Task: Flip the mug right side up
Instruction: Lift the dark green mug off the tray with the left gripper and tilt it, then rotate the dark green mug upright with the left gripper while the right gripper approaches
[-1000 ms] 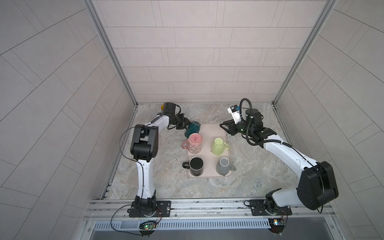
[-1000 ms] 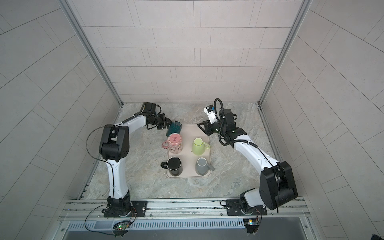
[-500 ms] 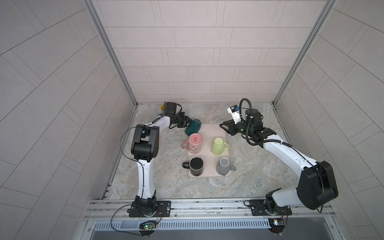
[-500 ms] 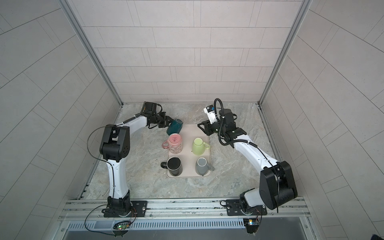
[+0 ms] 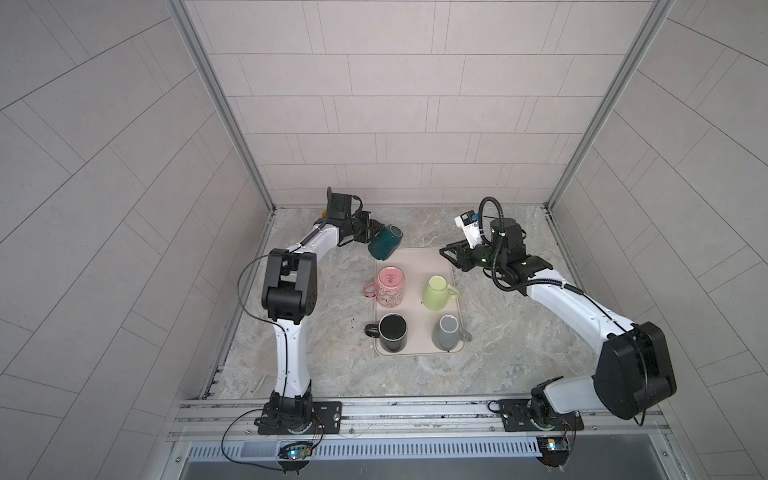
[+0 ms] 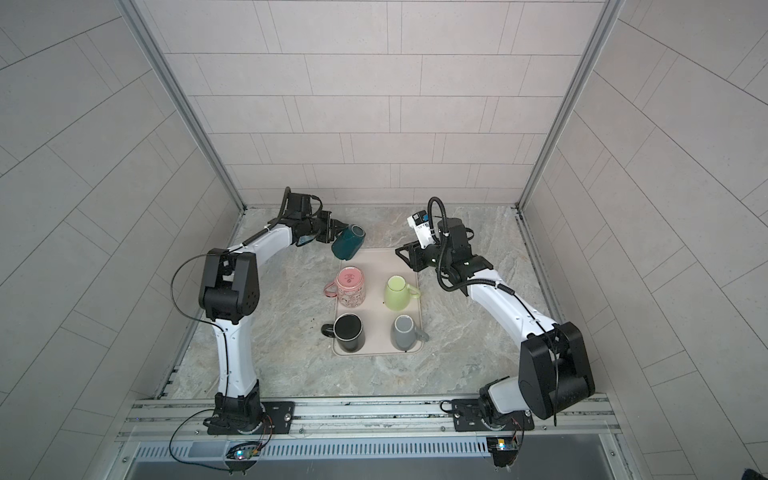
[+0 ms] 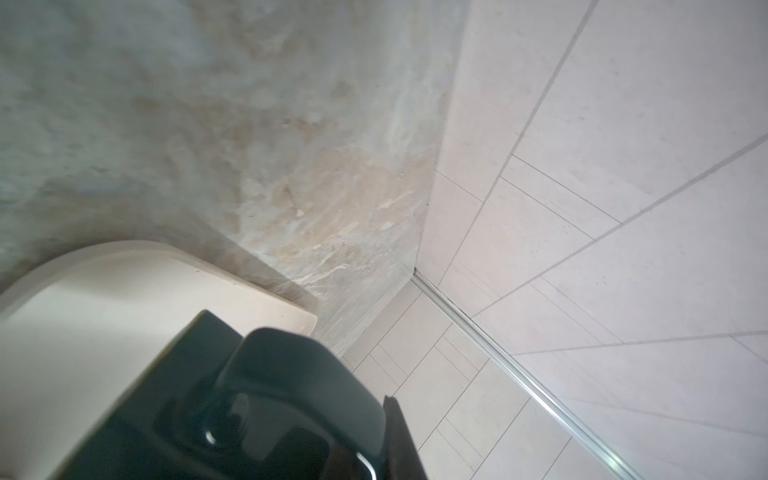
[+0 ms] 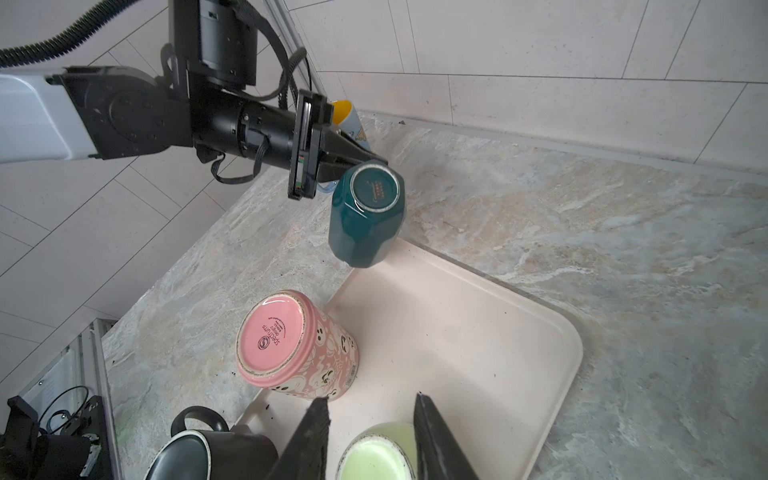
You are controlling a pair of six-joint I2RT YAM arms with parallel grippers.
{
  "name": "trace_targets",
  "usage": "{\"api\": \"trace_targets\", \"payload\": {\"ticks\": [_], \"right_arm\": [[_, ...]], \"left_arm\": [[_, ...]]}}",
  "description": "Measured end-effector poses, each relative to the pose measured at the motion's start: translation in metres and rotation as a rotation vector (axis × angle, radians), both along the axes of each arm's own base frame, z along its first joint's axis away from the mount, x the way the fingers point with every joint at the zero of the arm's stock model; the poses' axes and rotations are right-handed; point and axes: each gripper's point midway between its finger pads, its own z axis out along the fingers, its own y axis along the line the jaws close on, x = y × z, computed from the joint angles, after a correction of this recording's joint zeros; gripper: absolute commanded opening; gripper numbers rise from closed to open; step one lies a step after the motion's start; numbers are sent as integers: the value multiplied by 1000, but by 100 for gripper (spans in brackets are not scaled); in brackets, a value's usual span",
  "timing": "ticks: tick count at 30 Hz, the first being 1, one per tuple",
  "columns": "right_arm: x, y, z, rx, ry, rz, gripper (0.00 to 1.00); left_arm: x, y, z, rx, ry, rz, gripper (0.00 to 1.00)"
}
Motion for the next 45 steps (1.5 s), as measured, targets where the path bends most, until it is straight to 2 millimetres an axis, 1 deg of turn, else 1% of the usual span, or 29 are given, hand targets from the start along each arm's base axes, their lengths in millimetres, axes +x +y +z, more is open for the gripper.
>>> {"api": "trace_targets", "payload": {"ticks": [3,6,9,14,17,22,24,27,29,31,36,39,42,45], "right_arm": [[-1,0,-2,-4,10,-1,35],[-3,-1,-6,-14,24,-1,35],[-4,-3,-8,-30,37,1,35],[-2,-3,0,-35,26,-3,35],[-1,-3,4,-33,18,-6,35],[-1,-3,5,-28,22,-9,35],[-1,-3,5,-28,25,-11,35],[-1,-4,7,-33,32,-17,35],[1,-5,13,-34,27,-22,35],[3,-5,20,-35,15,-30,35],[8,-8,37,-41,-10,-56,36],[9,-10,44,-50,-18,-75,36],[10,-8,51,-57,-28,-83,36],[10,-5,62,-59,-45,-85,36]], "left_arm": [[4,-5,14,7,-83,-49,0],[1,-11,21,26,-155,-115,0],[-4,-17,24,53,-220,-185,0],[-18,-23,31,131,-313,-296,0],[-25,-24,48,200,-395,-358,0],[-32,-25,89,277,-560,-412,0],[-35,-28,101,294,-616,-427,0],[-36,-33,115,326,-702,-445,0],[-37,-38,119,354,-754,-464,0],[-42,-45,118,396,-807,-490,0],[-66,-64,112,528,-918,-595,0],[-77,-74,117,575,-990,-648,0],[-86,-78,121,634,-1060,-687,0],[-98,-79,117,707,-1120,-737,0]]}}
